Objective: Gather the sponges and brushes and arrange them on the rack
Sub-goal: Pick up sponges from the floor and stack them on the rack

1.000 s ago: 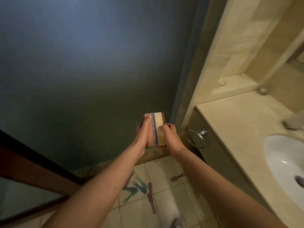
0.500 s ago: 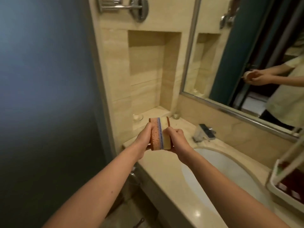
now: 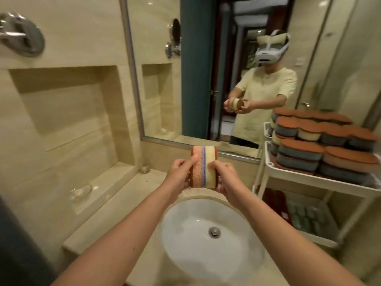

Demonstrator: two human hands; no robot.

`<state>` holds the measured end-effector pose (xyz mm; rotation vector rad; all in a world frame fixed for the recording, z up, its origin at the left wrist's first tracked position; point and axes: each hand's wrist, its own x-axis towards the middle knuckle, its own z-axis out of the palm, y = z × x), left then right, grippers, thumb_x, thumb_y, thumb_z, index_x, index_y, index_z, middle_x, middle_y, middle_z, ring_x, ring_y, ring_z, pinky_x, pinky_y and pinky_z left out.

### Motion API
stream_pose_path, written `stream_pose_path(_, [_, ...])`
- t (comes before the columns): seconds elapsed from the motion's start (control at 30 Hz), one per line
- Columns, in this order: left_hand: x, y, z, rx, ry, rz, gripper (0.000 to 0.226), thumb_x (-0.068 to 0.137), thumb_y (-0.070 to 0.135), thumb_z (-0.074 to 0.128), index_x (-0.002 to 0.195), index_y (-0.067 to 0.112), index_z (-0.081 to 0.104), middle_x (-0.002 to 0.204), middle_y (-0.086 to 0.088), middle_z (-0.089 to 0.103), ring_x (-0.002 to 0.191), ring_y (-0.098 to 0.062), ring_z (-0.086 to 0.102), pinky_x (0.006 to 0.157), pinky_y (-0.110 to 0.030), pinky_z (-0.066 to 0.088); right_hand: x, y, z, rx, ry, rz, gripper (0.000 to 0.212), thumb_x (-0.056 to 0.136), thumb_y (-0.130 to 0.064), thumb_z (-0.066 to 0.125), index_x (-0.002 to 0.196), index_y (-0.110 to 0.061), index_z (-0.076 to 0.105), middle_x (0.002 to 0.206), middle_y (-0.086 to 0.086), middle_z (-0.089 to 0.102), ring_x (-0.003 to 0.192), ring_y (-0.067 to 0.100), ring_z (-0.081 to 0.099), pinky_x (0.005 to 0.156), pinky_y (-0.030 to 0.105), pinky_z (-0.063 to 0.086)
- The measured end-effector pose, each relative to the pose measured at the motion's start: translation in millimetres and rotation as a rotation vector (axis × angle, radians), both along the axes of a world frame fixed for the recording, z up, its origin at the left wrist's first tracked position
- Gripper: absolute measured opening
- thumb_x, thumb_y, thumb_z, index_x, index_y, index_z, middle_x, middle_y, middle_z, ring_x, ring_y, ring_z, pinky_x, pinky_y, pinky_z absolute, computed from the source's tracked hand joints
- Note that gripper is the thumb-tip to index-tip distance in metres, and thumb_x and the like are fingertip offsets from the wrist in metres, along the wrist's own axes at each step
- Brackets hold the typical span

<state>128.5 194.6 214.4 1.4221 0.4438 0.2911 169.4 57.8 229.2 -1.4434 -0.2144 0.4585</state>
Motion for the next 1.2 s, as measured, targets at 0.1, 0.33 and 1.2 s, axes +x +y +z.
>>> stream_pose_path(0.1, [23,-19,9,-0.038,-0.062,-0.121,0.040,0.082,0.048,0.067,0.109,0.022,0.054,0.106,-0.008,0.068,0.095,-0.023,0.069,0.066,-0.033,0.058,14,-26,8,0.018,-0.039,-0.075,0.026,0.092,-0.024,0.058,0.112,-0.009,0.051,0.110,0.013,0.063,0.099,0.024,0.067,0.075,0.040,0.061])
stream_pose_path(0.33, [61,-64,39,-0.050,-0.124,-0.359,0.041,0.082,0.040,0.070,0.114,0.022,0.052,0.104,-0.005,0.069,0.095,-0.019,0.069,0.065,-0.030,0.058,37,-77,28,0.063,-0.032,-0.263,0.043,0.086,-0.027,0.065,0.123,-0.012,0.047,0.117,0.014,0.062,0.106,0.027,0.064,0.083,0.046,0.059])
stream_pose_path(1.2, [177,-204,85,0.533,-0.489,-0.466,0.042,0.072,0.021,0.073,0.107,0.027,0.051,0.116,0.003,0.054,0.109,-0.014,0.055,0.085,-0.031,0.051,112,-265,94,-0.510,-0.590,-0.696,0.036,0.069,-0.013,0.073,0.091,-0.028,0.049,0.097,-0.005,0.056,0.092,0.015,0.058,0.071,0.031,0.053])
